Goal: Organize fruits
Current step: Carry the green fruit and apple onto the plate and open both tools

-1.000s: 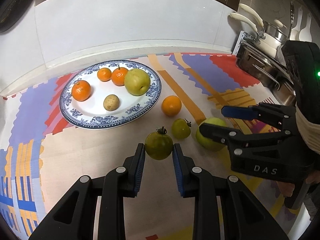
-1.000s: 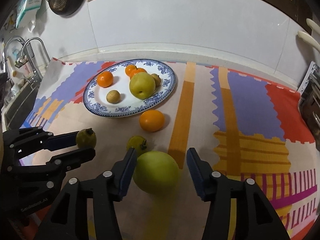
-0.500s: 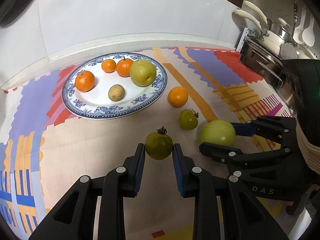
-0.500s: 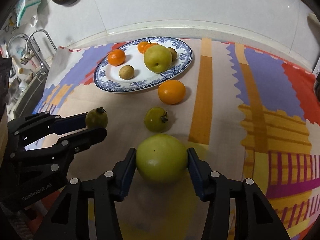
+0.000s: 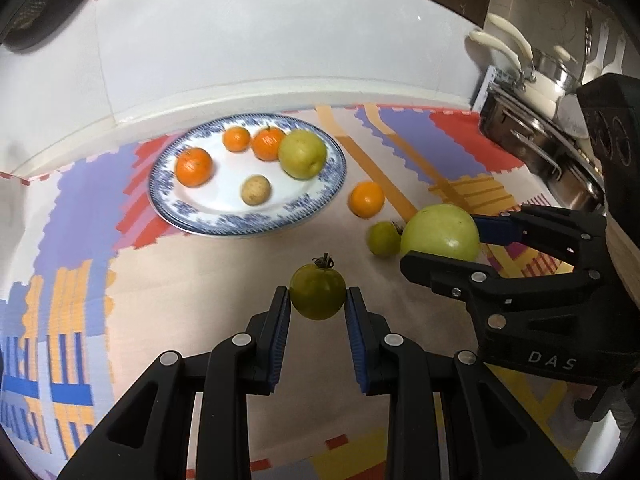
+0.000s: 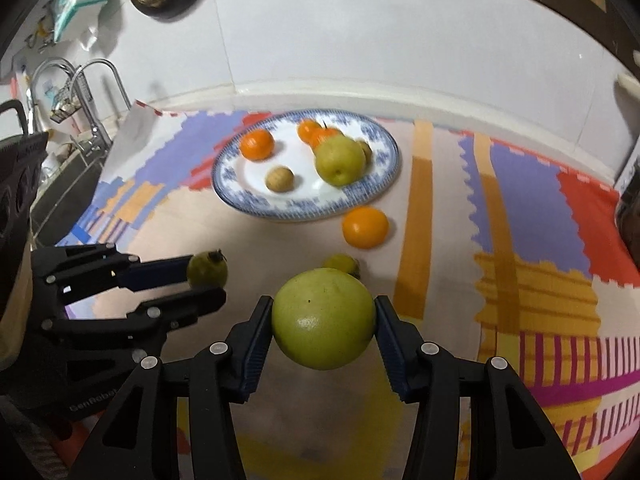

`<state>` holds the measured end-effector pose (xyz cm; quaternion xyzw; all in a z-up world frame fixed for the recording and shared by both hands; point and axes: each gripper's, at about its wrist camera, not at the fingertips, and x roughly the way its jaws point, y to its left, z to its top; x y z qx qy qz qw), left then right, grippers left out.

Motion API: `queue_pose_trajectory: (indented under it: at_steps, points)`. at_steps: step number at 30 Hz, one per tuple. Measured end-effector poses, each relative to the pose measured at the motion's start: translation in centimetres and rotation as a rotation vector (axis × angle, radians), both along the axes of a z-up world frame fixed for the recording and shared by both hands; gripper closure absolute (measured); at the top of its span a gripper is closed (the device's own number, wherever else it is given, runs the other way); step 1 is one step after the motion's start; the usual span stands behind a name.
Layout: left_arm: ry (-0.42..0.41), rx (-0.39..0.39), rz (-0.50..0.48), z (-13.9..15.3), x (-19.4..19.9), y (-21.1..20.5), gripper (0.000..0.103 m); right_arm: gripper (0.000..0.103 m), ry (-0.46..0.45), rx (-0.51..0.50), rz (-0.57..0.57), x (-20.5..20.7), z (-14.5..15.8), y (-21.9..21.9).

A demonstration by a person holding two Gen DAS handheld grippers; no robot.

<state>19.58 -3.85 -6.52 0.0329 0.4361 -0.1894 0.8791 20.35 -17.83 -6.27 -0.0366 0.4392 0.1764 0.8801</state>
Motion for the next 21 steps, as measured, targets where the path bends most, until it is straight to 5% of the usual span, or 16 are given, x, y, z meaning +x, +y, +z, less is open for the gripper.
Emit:
queue_pose_trajectory:
  at_steps: [8, 21]
  points:
    - [-0.057, 0.031, 0.046, 1.6, 2.1, 3.0, 0.075, 0.052, -0.029, 0.031, 0.018, 2.3, 1.2, 2.7]
    - [-0.035, 0.052, 0.041, 1.1, 9.1, 6.2, 0.075, 0.052, -0.065, -0.004, 0.053, 9.4, 1.9, 6.9]
